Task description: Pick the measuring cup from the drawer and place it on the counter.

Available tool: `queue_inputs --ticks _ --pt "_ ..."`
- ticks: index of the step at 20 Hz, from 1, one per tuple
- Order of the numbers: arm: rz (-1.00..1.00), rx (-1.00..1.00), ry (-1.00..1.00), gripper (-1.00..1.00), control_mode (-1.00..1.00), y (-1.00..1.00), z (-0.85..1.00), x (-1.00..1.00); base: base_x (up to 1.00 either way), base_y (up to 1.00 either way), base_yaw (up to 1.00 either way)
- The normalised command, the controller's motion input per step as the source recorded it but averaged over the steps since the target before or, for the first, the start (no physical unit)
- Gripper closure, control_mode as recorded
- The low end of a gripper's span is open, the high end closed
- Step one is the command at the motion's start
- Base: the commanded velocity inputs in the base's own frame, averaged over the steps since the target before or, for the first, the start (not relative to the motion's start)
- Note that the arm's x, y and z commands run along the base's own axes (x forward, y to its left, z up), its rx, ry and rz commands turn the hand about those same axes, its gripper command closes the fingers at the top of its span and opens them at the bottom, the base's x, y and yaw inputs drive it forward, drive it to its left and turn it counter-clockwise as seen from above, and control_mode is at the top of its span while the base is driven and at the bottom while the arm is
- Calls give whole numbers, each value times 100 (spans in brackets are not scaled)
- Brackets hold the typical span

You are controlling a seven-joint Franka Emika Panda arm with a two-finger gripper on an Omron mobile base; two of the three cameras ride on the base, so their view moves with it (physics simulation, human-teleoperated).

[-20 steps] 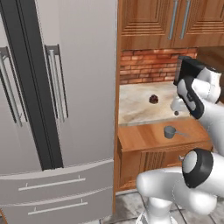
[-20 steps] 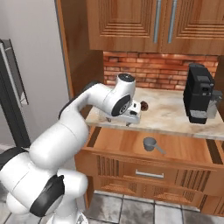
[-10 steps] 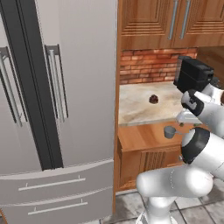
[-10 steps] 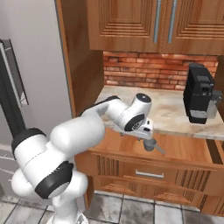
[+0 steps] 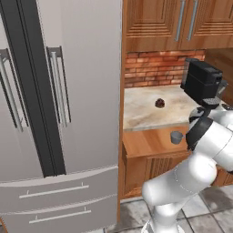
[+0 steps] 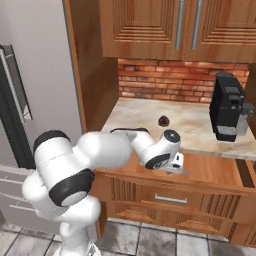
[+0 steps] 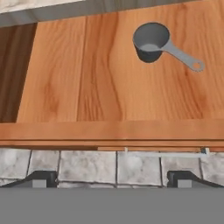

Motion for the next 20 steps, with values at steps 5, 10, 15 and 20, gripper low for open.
queue_inputs --ticks 5,10,15,20 --pt "0 0 0 -100 -100 -27 -14 72 0 0 0" --pt "0 0 0 -100 -100 -28 -19 68 0 0 0" --pt "0 0 0 -100 -100 -37 -32 29 0 0 0" --pt "0 0 0 -100 -100 -37 -42 21 0 0 0"
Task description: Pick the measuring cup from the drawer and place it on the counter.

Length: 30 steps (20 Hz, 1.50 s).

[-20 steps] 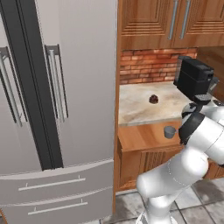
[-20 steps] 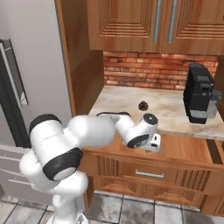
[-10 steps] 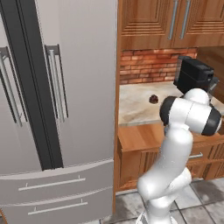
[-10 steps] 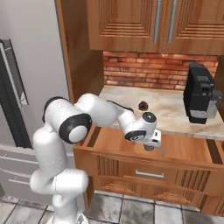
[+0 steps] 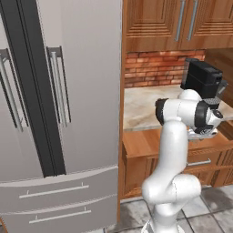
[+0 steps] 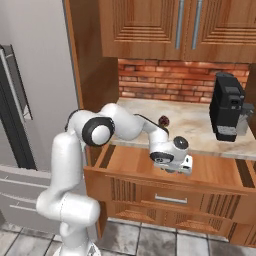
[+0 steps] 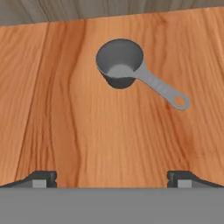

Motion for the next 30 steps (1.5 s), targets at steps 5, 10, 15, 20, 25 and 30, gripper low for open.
queue_inputs --ticks 5,10,15,20,25,30 --pt "0 0 0 -100 -100 -27 -40 40 0 0 0" --pt "0 0 0 -100 -100 -23 -40 23 0 0 0" --pt "3 0 0 -100 -100 -28 -27 -17 0 0 0" --pt "9 1 1 -100 -100 -35 -13 -51 0 0 0" --pt "14 0 0 -100 -100 -31 -10 -49 0 0 0" --pt "15 0 0 -100 -100 -20 0 -52 0 0 0"
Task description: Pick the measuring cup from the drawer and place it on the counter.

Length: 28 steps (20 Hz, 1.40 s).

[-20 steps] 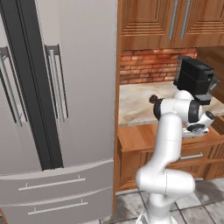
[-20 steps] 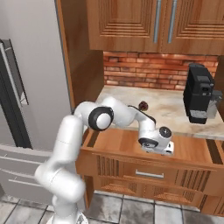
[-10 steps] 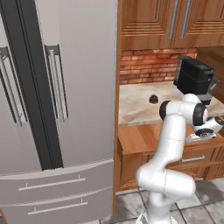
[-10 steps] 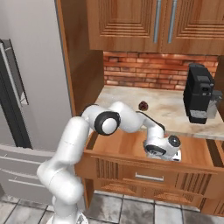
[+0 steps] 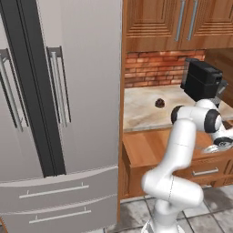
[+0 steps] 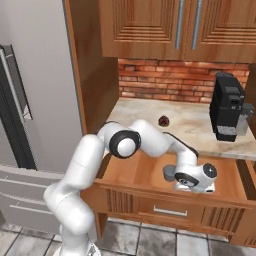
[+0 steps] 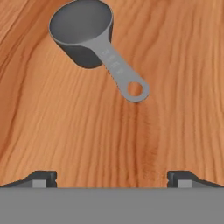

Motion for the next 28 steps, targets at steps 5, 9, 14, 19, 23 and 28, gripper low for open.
queue_inputs --ticks 5,9,14,19,23,28 --pt "13 0 0 -100 -100 -15 0 -88 0 0 0" --pt "0 2 0 -100 -100 -1 3 -16 0 0 0" --pt "9 -6 0 -100 -100 1 37 40 0 0 0" --pt "17 -15 0 -100 -100 20 44 62 0 0 0" --pt "29 -1 8 -100 -100 38 3 33 0 0 0" --pt "24 0 15 -100 -100 28 -26 45 0 0 0"
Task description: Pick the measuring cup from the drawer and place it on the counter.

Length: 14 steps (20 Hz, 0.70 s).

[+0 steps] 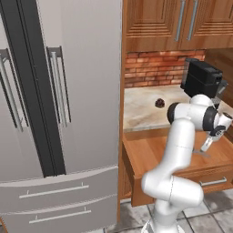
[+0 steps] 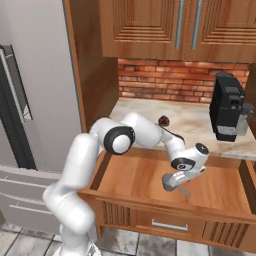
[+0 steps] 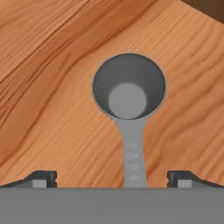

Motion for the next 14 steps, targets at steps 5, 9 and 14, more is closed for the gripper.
queue_inputs --ticks 5,9,14 --pt "11 -14 1 -100 -100 7 -20 12 0 0 0" --pt "0 -20 -7 -100 -100 -1 -16 0 0 0 0" --pt "0 -10 -4 -100 -100 -3 -33 0 0 0 0"
